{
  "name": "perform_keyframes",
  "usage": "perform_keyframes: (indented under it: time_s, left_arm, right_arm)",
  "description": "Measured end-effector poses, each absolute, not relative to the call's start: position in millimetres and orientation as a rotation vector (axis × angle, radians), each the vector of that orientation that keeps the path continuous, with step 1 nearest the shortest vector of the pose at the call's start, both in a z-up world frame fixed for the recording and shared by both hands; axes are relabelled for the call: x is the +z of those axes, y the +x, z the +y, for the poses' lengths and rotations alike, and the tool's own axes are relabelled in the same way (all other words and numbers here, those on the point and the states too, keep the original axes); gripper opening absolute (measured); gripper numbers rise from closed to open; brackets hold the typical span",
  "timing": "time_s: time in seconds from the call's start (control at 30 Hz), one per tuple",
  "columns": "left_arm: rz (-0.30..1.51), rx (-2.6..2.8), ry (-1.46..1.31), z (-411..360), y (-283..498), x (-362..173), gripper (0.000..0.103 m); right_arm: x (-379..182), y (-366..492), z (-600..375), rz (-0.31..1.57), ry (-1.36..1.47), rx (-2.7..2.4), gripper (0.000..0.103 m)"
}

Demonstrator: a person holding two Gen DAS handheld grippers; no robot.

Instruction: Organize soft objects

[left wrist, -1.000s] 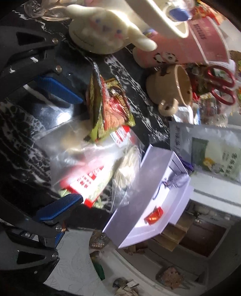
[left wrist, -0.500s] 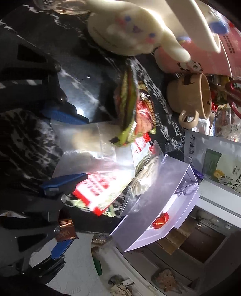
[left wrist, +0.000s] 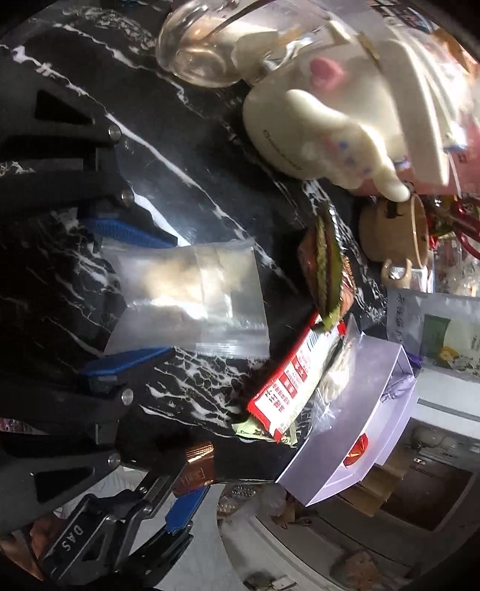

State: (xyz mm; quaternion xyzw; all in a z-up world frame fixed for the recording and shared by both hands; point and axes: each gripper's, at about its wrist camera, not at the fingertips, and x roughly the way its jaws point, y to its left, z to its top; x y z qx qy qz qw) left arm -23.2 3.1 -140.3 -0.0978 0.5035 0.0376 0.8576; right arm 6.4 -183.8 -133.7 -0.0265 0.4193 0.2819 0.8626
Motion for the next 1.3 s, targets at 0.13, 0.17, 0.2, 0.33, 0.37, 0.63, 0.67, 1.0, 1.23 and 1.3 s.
perform_keyframes:
  time_s: [0.13, 0.17, 0.2, 0.33, 0.37, 0.63, 0.67, 1.0, 1.23, 1.3]
  left_arm:
    - [1.059, 0.086, -0.210, 7.8, -15.8, -144.2, 0.073]
    - [1.055, 0.093, -0.189, 6.6, -13.2, -145.0, 0.073]
    - [1.050, 0.098, -0.170, 5.5, -10.8, -145.8, 0.073]
    - [1.021, 0.105, -0.132, 6.4, -4.6, -147.6, 0.074]
    - [1.012, 0.103, -0.140, 7.5, -3.6, -147.3, 0.073]
    - [0.987, 0.087, -0.160, 16.3, -9.0, -144.7, 0.041]
    - [0.988, 0.074, -0.179, 17.9, -10.8, -144.4, 0.041]
    - [0.964, 0.041, -0.210, 9.8, -33.0, -128.9, 0.041]
    - [0.933, 0.017, -0.192, 3.3, -44.4, -113.0, 0.041]
    - [0.926, 0.013, -0.192, 1.2, -45.7, -108.3, 0.041]
  right_arm:
    - [-134.1, 3.2, -180.8, 0.882, -0.057, 0.596, 0.051]
    - [-133.7, 2.8, -180.6, 0.881, -0.058, 0.594, 0.051]
    - [-133.5, 2.2, -180.0, 0.879, -0.058, 0.590, 0.051]
    - [-133.2, 1.7, -179.7, 0.879, -0.060, 0.579, 0.051]
    - [-133.1, 1.7, -180.0, 0.879, -0.060, 0.577, 0.051]
    - [-136.0, 3.6, -178.8, 0.897, -0.044, 0.586, 0.051]
    - [-136.0, 3.3, -178.1, 0.898, -0.042, 0.591, 0.051]
    - [-139.0, -4.8, -169.9, 0.904, -0.034, 0.637, 0.051]
    - [-126.8, -18.5, -169.8, 0.862, -0.048, 0.655, 0.051]
    - [-121.0, -22.5, -172.0, 0.840, -0.044, 0.654, 0.051]
